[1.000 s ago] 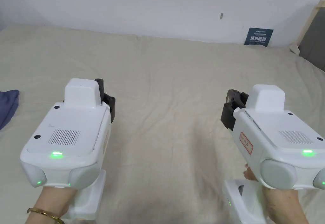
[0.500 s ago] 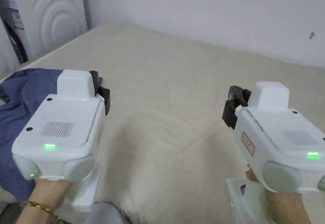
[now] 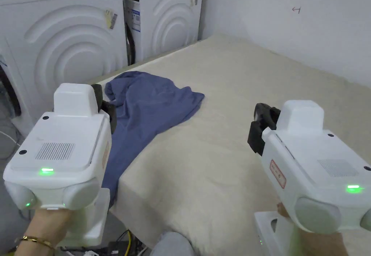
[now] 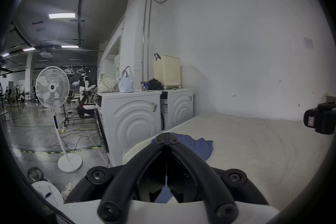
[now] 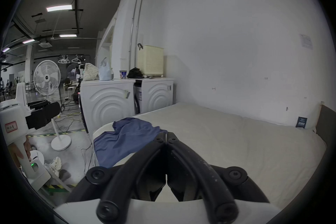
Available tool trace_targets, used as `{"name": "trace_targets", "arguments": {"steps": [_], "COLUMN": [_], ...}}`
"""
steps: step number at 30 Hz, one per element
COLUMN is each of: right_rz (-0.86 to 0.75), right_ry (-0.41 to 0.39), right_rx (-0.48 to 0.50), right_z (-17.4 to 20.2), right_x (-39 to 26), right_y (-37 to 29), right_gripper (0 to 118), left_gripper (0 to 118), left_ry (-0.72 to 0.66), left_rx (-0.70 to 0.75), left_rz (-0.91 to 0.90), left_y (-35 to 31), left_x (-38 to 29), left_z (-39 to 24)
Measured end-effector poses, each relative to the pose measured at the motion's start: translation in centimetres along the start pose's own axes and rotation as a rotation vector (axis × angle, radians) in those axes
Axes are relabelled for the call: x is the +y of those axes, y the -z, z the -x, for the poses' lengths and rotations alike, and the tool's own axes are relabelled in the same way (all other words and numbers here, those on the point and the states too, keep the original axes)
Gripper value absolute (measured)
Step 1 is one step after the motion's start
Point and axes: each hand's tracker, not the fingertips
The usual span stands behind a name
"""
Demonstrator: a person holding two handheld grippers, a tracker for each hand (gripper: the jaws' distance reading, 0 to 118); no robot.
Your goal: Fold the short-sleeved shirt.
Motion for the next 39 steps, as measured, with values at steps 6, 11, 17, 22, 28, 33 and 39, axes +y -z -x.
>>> {"name": "trace_targets", "arguments": {"steps": [6, 11, 17, 22, 28, 33, 39], "right_rz": [0.019, 0.034, 0.051, 0.080, 0.163, 0.231, 0.312], "right_ry": [0.007, 0.000, 0.032, 0.059, 0.084, 0.101, 0.117], "right_rx": [0.024, 0.031, 0.016, -0.011, -0.067, -0.083, -0.083], "right_z": [0.1, -0.5, -2.4, -4.5, -7.2, -8.8, -9.9], "right_x": [-0.5, -0.5, -0.4, -0.9, -3.3, -5.9, -8.7], "right_y": [0.8, 1.7, 4.2, 7.5, 12.6, 15.4, 17.1], "right_gripper": [1, 1, 1, 1, 1, 1, 1], "left_gripper": [21, 118, 118, 118, 118, 118, 106], "left_ry": [-0.017, -0.037, 0.016, 0.079, 0.222, 0.243, 0.218], "left_rx": [0.028, -0.025, -0.138, -0.144, -0.104, -0.096, -0.165], "left_rz": [0.026, 0.158, 0.314, 0.555, 0.789, 0.871, 0.995], "left_y": [1.0, 6.9, 19.3, 30.6, 42.2, 48.2, 49.1], "left_x": [-0.4, 0.3, 0.7, -1.4, -8.1, -12.6, -15.1], "left_z": [0.5, 0.0, -2.6, -6.5, -10.4, -11.7, -12.5]}}
